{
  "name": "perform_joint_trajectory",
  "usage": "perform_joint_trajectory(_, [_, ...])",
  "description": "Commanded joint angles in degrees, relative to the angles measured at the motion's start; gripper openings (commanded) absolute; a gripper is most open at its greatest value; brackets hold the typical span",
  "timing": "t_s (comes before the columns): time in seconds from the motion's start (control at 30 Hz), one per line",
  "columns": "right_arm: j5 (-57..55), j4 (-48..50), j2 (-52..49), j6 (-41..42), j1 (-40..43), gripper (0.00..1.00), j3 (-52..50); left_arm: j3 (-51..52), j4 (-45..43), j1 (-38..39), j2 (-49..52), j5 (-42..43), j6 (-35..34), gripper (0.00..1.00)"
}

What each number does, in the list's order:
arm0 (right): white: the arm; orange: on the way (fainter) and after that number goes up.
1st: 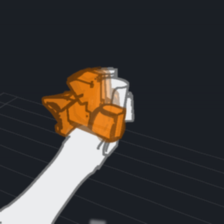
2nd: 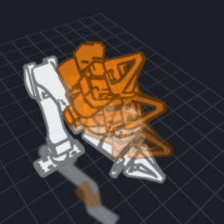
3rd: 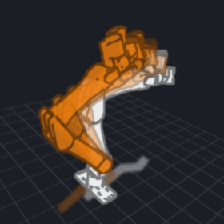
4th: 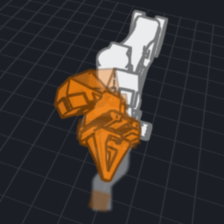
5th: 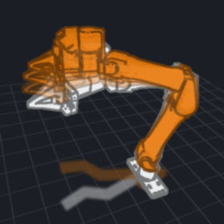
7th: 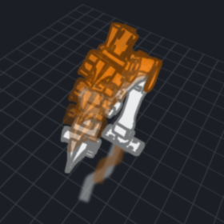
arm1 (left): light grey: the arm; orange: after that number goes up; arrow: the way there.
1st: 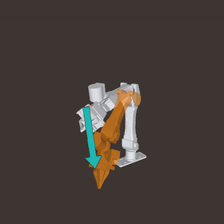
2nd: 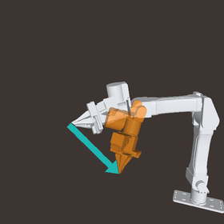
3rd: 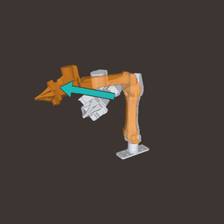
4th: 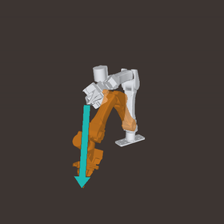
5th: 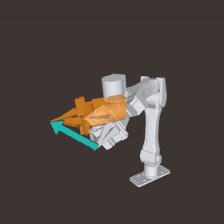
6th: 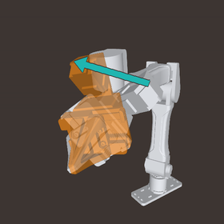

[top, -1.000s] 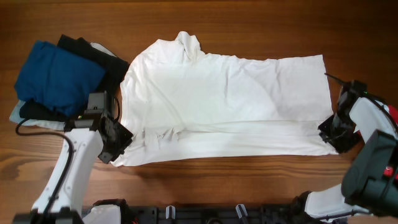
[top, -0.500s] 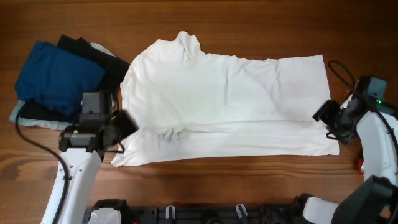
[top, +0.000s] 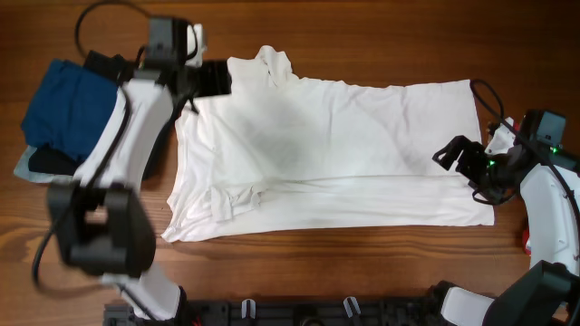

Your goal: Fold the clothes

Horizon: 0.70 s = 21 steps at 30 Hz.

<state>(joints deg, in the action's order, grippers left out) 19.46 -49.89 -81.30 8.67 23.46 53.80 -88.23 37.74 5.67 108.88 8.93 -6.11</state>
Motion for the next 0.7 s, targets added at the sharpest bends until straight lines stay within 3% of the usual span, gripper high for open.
perform_joint_trajectory(0.0, [1.44,0.22,0.79,-1.14,-0.09,1.00,-0.04,-10.84,-1.36,-0.15,11.85,0.44,2.73,0.82])
perform_joint_trajectory(0.4, [1.42,1.33,0.79,-1.16,-2.27,0.99,-0.04,-12.35,-16.50,-0.13,26.86,-6.16,3.15,0.84])
perform_joint_trajectory(0.67, [1.40,1.95,0.79,-1.11,-2.29,0.99,-0.04,-12.24,-8.98,2.73,29.68,-4.90,4.44,0.77])
